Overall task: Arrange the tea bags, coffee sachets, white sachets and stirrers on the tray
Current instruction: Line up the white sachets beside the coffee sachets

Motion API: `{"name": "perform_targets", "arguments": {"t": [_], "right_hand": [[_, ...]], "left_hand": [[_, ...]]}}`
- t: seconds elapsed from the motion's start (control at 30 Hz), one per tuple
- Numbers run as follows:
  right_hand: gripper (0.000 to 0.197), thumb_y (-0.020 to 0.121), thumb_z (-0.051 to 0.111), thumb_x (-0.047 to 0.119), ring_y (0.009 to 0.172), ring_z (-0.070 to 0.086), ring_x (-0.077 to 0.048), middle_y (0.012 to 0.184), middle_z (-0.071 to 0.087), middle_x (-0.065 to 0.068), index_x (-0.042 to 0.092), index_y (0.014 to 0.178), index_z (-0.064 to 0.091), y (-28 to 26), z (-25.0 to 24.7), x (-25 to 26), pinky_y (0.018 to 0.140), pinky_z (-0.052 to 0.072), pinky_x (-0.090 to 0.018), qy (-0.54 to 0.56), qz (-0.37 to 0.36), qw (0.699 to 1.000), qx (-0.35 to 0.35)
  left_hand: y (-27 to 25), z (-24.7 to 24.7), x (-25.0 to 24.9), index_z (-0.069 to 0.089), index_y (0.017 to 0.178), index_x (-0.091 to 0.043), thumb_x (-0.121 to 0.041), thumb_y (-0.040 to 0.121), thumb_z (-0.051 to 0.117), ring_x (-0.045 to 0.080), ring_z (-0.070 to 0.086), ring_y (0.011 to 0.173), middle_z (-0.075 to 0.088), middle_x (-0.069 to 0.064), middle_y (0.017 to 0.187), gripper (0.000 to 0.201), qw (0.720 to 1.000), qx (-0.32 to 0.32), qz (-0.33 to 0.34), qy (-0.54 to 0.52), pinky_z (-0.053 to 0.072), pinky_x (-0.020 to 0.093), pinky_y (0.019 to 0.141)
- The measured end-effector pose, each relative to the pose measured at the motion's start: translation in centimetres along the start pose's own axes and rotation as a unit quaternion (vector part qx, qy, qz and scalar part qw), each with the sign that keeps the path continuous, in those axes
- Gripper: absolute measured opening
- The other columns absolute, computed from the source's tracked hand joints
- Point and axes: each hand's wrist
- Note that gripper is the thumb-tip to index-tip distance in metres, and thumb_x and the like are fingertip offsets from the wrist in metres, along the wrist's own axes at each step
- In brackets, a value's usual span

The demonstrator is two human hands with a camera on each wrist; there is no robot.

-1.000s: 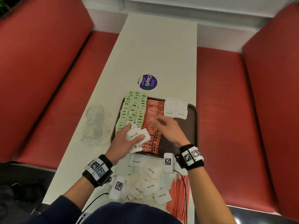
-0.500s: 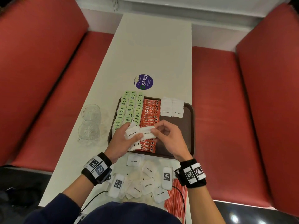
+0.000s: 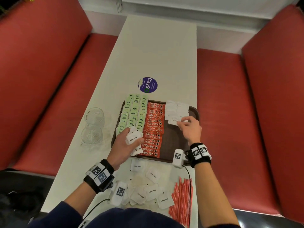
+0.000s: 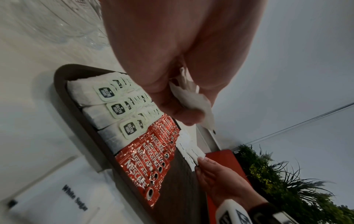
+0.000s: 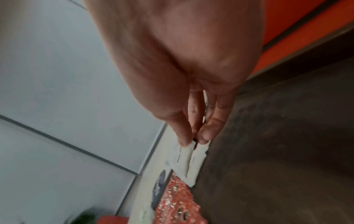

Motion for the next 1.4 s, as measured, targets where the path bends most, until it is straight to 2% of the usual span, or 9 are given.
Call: {"name": "perform_targets", "arguments": {"t": [0.1, 0.23, 0.4, 0.73, 0.83, 0.93, 1.07, 1.17, 1.4], "right_hand": [[0.022, 0.084, 0.09, 0.032, 0.101, 0.074, -0.032, 0.074, 0.078, 0.015, 0.034, 0.092, 0.07, 2.6, 1.5, -1.5, 0.099, 0.059, -0.053, -0.04, -0.009, 0.999, 0.001], [0.023, 0.085, 0.09, 0.026, 0.109, 0.07, -0.033, 0.078, 0.076, 0.008, 0.031, 0.092, 0.069, 3.7, 3.1, -1.4, 0.098, 0.059, -0.052, -0.052, -0.01, 0.999, -0.003], [0.021, 0.094, 0.084, 0.019, 0.092, 0.053, -0.004, 0.096, 0.073, -0.005, 0.014, 0.108, 0.068, 2.8, 3.1, 0.2, 0.078, 0.042, -0.024, -0.087, -0.011, 0.996, -0.016], [0.024, 0.094, 0.084, 0.022, 0.095, 0.069, -0.024, 0.1, 0.069, -0.004, 0.019, 0.104, 0.062, 1.5, 3.7, 1.5, 0.091, 0.06, -0.041, -0.127, -0.021, 0.99, -0.054], [0.022, 0.097, 0.081, 0.028, 0.093, 0.065, -0.018, 0.108, 0.067, -0.003, 0.02, 0.105, 0.062, -0.2, 3.3, 3.3, 0.085, 0.057, -0.038, -0.129, -0.091, 0.985, -0.064], [0.018, 0.102, 0.075, 0.042, 0.09, 0.068, -0.004, 0.102, 0.073, 0.011, 0.025, 0.108, 0.07, -4.0, 2.8, 6.4, 0.077, 0.052, -0.022, -0.049, -0.133, 0.988, 0.065], [0.024, 0.101, 0.069, 0.059, 0.097, 0.07, 0.0, 0.105, 0.075, 0.017, 0.038, 0.113, 0.074, -8.4, 2.7, 8.3, 0.088, 0.057, -0.024, -0.066, -0.182, 0.944, 0.266], [0.017, 0.099, 0.078, 0.045, 0.093, 0.07, -0.001, 0.1, 0.076, 0.012, 0.031, 0.108, 0.077, -9.6, 2.6, 8.3, 0.085, 0.057, -0.021, -0.058, -0.193, 0.934, 0.295], [0.01, 0.096, 0.085, 0.032, 0.092, 0.073, -0.025, 0.097, 0.077, -0.001, 0.026, 0.102, 0.079, -10.0, 1.8, 6.4, 0.084, 0.064, -0.042, 0.082, -0.141, 0.951, 0.262]], "left_hand": [[-0.1, -0.2, 0.2, 0.063, 0.138, -0.026, -0.038, 0.093, 0.085, 0.009, 0.073, 0.117, 0.077, -0.008, 0.127, 0.052, 1.0, -0.001, -0.013, -0.009, 0.059, 0.029, 0.096], [-0.3, -0.3, -0.2, 0.066, 0.132, -0.023, -0.029, 0.095, 0.083, 0.01, 0.076, 0.108, 0.08, -0.006, 0.119, 0.041, 1.0, 0.001, -0.013, -0.028, 0.062, 0.025, 0.086], [-0.2, -0.6, -0.2, 0.067, 0.128, -0.022, -0.027, 0.095, 0.082, 0.013, 0.077, 0.104, 0.08, -0.003, 0.116, 0.036, 0.999, -0.002, -0.016, -0.029, 0.063, 0.025, 0.081], [0.1, -0.4, -0.5, 0.068, 0.124, -0.026, -0.041, 0.092, 0.084, 0.021, 0.074, 0.113, 0.077, 0.003, 0.121, 0.039, 0.999, 0.021, -0.015, -0.022, 0.064, 0.045, 0.096], [0.2, -0.4, -0.8, 0.067, 0.125, -0.03, -0.041, 0.093, 0.083, 0.012, 0.074, 0.113, 0.078, -0.005, 0.118, 0.038, 0.999, 0.029, -0.016, -0.013, 0.064, 0.035, 0.092], [0.1, -0.2, -1.4, 0.065, 0.12, -0.035, -0.034, 0.097, 0.08, -0.009, 0.07, 0.107, 0.077, -0.019, 0.111, 0.027, 0.999, 0.039, -0.012, 0.01, 0.055, 0.011, 0.08], [0.0, 0.4, -2.2, 0.056, 0.122, -0.036, -0.037, 0.101, 0.075, -0.015, 0.067, 0.101, 0.073, -0.034, 0.108, 0.029, 0.995, 0.073, 0.008, 0.068, 0.053, 0.013, 0.08], [-0.1, 0.7, -2.6, 0.053, 0.121, -0.026, -0.037, 0.101, 0.074, -0.007, 0.069, 0.103, 0.076, -0.026, 0.109, 0.031, 0.992, 0.091, 0.025, 0.086, 0.054, 0.028, 0.089], [-0.6, 0.5, -2.8, 0.067, 0.117, -0.019, -0.03, 0.104, 0.071, 0.024, 0.077, 0.098, 0.079, 0.005, 0.107, 0.018, 0.997, 0.067, 0.039, 0.026, 0.064, 0.053, 0.088]]}}
Point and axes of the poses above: each hand's wrist, its own y-axis towards the middle knuckle, its own z-axis out of the palm, x = y × z
